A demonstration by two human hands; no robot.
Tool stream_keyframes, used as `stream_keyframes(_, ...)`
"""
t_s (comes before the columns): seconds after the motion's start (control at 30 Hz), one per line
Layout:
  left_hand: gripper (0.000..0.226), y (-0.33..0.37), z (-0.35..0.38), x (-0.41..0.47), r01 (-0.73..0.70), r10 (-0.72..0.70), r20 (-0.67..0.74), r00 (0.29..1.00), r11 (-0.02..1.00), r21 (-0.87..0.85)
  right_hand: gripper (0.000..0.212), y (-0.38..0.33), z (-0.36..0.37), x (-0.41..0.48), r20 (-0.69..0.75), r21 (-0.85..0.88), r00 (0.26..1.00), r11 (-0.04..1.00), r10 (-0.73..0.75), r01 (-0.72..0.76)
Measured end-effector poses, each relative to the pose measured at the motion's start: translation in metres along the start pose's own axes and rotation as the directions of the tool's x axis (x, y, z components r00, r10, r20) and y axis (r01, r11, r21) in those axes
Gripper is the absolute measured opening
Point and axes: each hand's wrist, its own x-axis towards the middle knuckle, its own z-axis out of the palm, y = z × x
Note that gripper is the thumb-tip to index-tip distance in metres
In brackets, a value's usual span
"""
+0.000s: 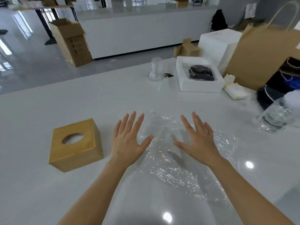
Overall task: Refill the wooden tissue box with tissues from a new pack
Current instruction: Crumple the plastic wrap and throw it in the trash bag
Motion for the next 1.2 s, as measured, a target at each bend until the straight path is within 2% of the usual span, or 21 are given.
stream_keyframes(0.17,0.078,0.018,0.040,0.007,-0.015,0.010,0.089,0.996,0.999,0.050,0.085,0.033,0.004,-0.005,0.029,0.006,0.999,0.999,0.043,-0.043)
stream_keyframes(0.37,0.088,0.026,0.069,0.009,0.007,-0.021,0.164,0.986,0.997,0.082,0.084,0.051,0.017,0.002,0.083,0.000,0.996,1.000,0.024,-0.024)
stream_keyframes(0.63,0.103,0.021,0.091,0.004,0.134,-0.172,0.301,0.938,0.980,0.145,0.094,0.054,0.036,0.005,0.198,0.046,0.979,0.998,0.040,-0.050)
stream_keyframes(0.73,0.099,0.017,0.096,0.002,0.127,-0.178,0.313,0.933,0.976,0.177,0.097,0.056,0.042,0.003,0.235,0.073,0.971,0.995,0.044,-0.062)
stream_keyframes(0.8,0.085,0.018,0.099,0.003,0.096,-0.139,0.285,0.948,0.983,0.159,0.096,0.056,0.044,0.002,0.260,0.066,0.965,0.996,0.043,-0.062)
stream_keyframes(0.9,0.057,0.025,0.104,0.008,0.095,-0.090,0.187,0.978,0.995,-0.016,0.096,0.051,0.045,0.005,0.280,0.072,0.960,0.996,0.026,-0.048)
stream_keyframes(1.0,0.031,0.034,0.100,0.015,0.222,-0.188,0.161,0.969,0.947,-0.232,0.102,0.046,0.044,0.008,0.294,0.157,0.956,0.987,-0.005,-0.043)
stream_keyframes(1.1,0.022,0.046,0.079,0.025,0.389,-0.295,0.264,0.918,0.791,-0.472,0.108,0.042,0.039,0.010,0.303,0.343,0.952,0.936,-0.035,-0.075)
stream_keyframes(1.2,0.023,0.061,0.059,0.037,0.430,-0.264,0.339,0.903,0.555,-0.712,0.109,0.037,0.030,0.013,0.293,0.516,0.954,0.850,-0.060,-0.105)
